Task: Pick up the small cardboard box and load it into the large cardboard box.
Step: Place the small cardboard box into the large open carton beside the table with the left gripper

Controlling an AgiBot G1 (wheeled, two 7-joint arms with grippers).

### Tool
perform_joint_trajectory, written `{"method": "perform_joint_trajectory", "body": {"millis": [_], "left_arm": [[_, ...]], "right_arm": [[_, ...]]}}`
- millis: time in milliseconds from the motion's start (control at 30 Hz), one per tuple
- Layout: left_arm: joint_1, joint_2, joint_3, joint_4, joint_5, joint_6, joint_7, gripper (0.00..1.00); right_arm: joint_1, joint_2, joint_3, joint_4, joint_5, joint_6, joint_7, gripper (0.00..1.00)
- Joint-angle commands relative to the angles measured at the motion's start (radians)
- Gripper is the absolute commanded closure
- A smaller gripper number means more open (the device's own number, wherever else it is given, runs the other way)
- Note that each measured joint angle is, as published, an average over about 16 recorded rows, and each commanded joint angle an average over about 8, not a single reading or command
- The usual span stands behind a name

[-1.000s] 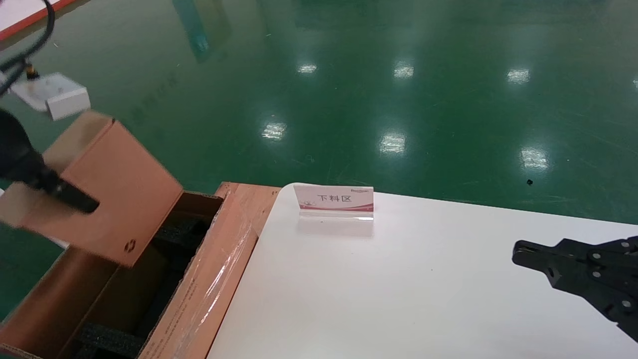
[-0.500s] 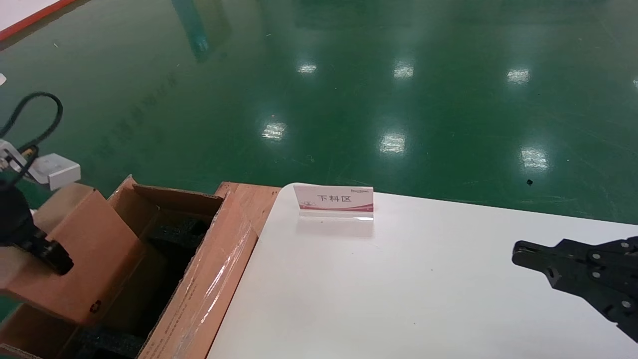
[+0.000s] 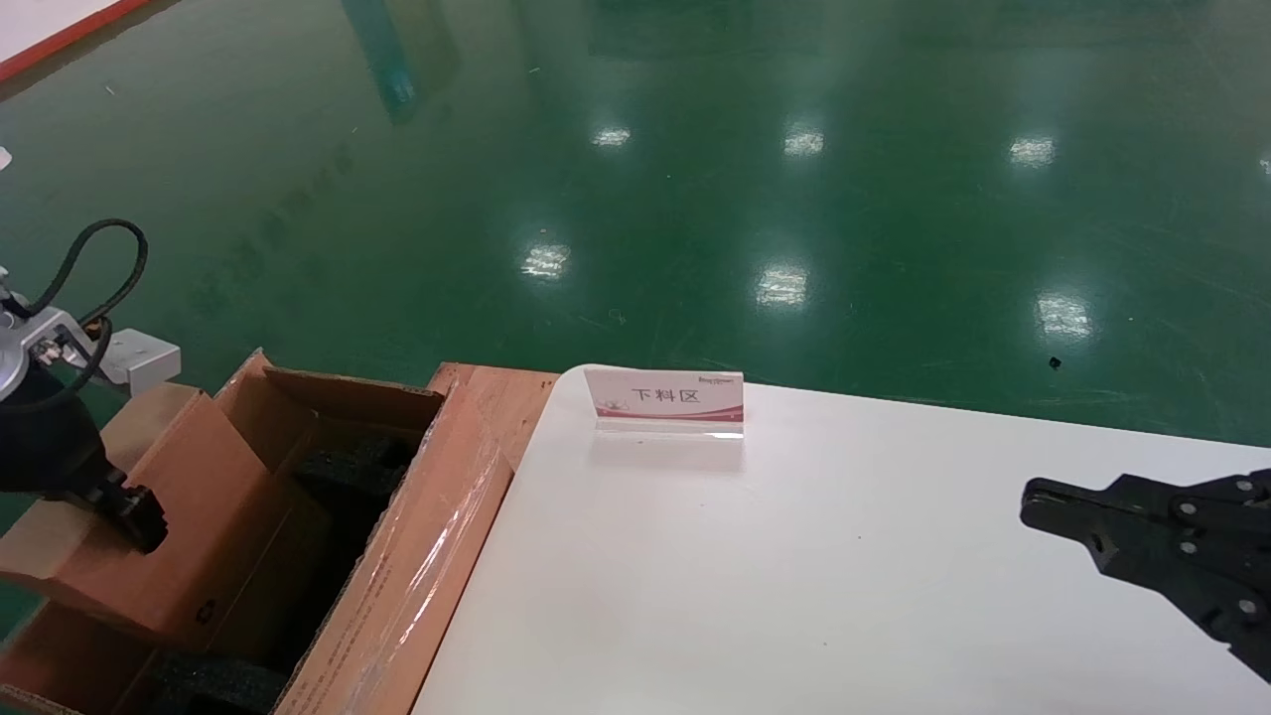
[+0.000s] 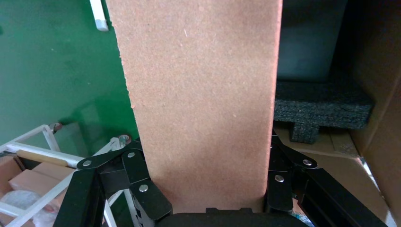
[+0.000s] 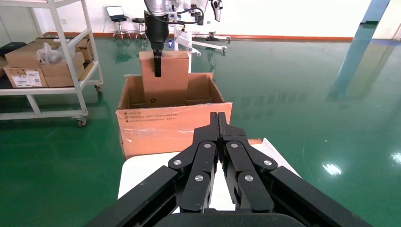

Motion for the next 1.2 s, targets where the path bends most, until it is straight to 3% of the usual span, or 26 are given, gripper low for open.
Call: {"method": "perform_joint_trajectory", "body": {"millis": [33, 1200], "left_arm": [[0.018, 0.001, 0.003, 0.009, 0.002, -0.014, -0.003, 1.0], [0.191, 0.03, -0.024, 0.245, -0.056, -0.147, 0.189, 1.0]], "right_arm": [[0.0, 0.0, 0.0, 0.0, 0.0, 0.0, 0.0, 0.0], [0.0, 0.001, -0.002, 0.0, 0.001, 0.001, -0.001, 0.0]]}}
